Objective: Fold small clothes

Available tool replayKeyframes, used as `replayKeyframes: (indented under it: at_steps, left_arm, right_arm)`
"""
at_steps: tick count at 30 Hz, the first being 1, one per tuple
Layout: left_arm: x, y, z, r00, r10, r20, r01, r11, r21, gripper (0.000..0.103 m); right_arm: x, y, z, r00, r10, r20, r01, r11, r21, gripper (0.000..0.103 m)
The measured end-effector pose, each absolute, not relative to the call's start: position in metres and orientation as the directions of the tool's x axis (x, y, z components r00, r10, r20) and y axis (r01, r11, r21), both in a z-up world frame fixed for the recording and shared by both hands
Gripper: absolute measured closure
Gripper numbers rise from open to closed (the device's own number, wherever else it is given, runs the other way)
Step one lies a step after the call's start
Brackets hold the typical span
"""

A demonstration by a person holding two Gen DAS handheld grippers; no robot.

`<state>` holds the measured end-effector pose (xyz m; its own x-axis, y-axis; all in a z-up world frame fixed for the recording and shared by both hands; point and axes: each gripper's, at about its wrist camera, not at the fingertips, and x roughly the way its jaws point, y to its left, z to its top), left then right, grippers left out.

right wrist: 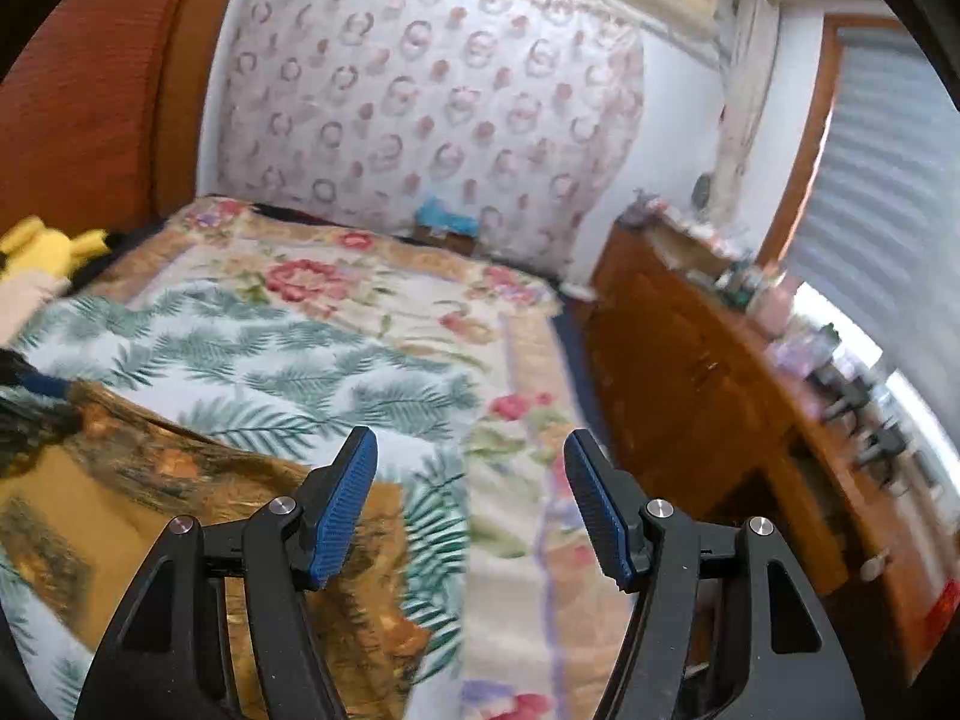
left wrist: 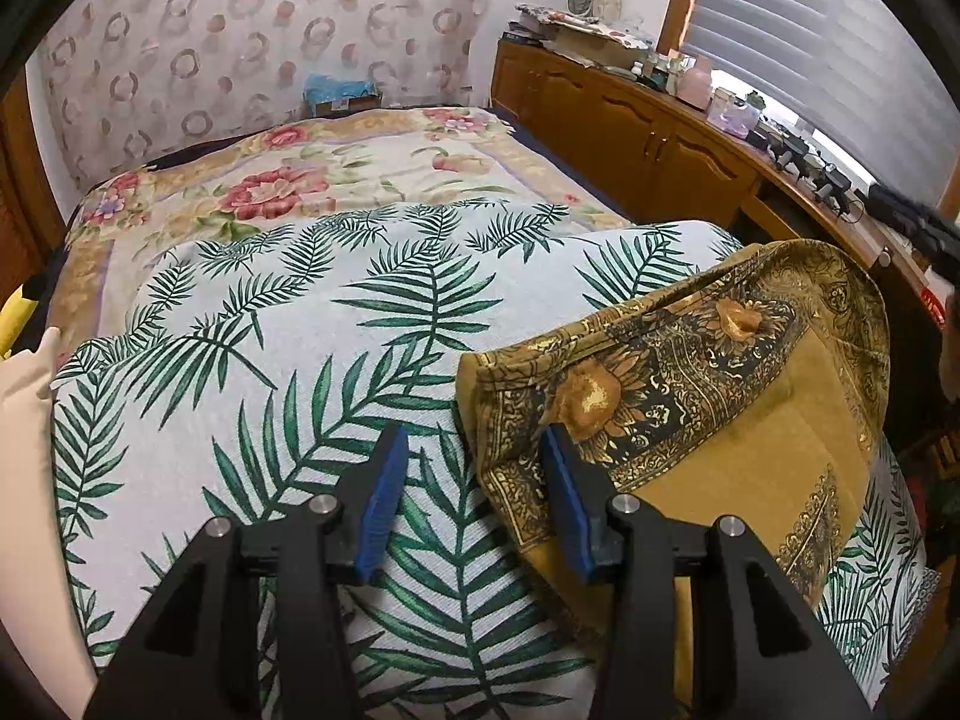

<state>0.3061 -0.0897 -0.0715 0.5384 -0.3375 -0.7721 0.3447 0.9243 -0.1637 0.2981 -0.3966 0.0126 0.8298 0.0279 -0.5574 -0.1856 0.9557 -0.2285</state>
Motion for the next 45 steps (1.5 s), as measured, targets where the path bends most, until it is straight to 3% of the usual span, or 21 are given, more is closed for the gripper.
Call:
replayKeyframes:
  at_steps: [6, 12, 23, 25, 27, 29, 30, 33, 41, 45]
  left_arm:
    - [0.314, -0.088, -0.073, 0.524, -0.359, -0.772, 0.347, 0.918, -0.191, 0.058]
    - [0.325, -0.092, -0.074, 0.511, -0.374, -0.774, 0.354, 0.912, -0.207, 0.058]
    - [0.33, -0.094, -0.076, 0.513, -0.415, -0.751, 0.369, 0.897, -0.244, 0.062]
    - [0.33, -0.096, -0.077, 0.501, -0.437, -0.747, 0.384, 0.886, -0.261, 0.076]
    - [0.33, -0.098, -0.076, 0.494, -0.451, -0.743, 0.392, 0.879, -0.273, 0.081]
    - [0.328, -0.1, -0.074, 0.49, -0.459, -0.741, 0.402, 0.873, -0.276, 0.094]
    - [0.326, -0.101, -0.072, 0.489, -0.465, -0.738, 0.409, 0.869, -0.277, 0.097]
    - [0.314, -0.103, -0.058, 0.515, -0.475, -0.713, 0.428, 0.864, -0.266, 0.099]
    - [0.267, -0.08, -0.001, 0.606, -0.526, -0.596, 0.454, 0.844, -0.284, 0.099]
    - [0.236, -0.056, 0.027, 0.681, -0.491, -0.543, 0.435, 0.868, -0.239, 0.099]
  right_arm:
    - [0.294, -0.393, -0.027, 0.722, 0.137, -0.679, -0.272, 0.958, -0.095, 0.036]
    - [0.303, -0.403, -0.066, 0.643, 0.151, -0.751, -0.245, 0.969, -0.015, 0.035]
    - [0.312, -0.409, -0.085, 0.57, 0.286, -0.77, -0.286, 0.948, 0.141, 0.033]
    - [0.312, -0.405, -0.085, 0.566, 0.307, -0.765, -0.305, 0.94, 0.151, 0.039]
    - [0.31, -0.401, -0.085, 0.56, 0.327, -0.761, -0.331, 0.93, 0.156, 0.051]
    - [0.308, -0.4, -0.085, 0.552, 0.354, -0.755, -0.357, 0.918, 0.17, 0.062]
    - [0.307, -0.399, -0.084, 0.542, 0.38, -0.749, -0.373, 0.908, 0.191, 0.072]
    - [0.302, -0.395, -0.078, 0.551, 0.387, -0.74, -0.402, 0.9, 0.172, 0.085]
    - [0.269, -0.374, -0.022, 0.67, 0.377, -0.639, -0.425, 0.901, 0.085, 0.088]
    - [0.26, -0.353, 0.009, 0.696, 0.398, -0.598, -0.462, 0.885, 0.051, 0.088]
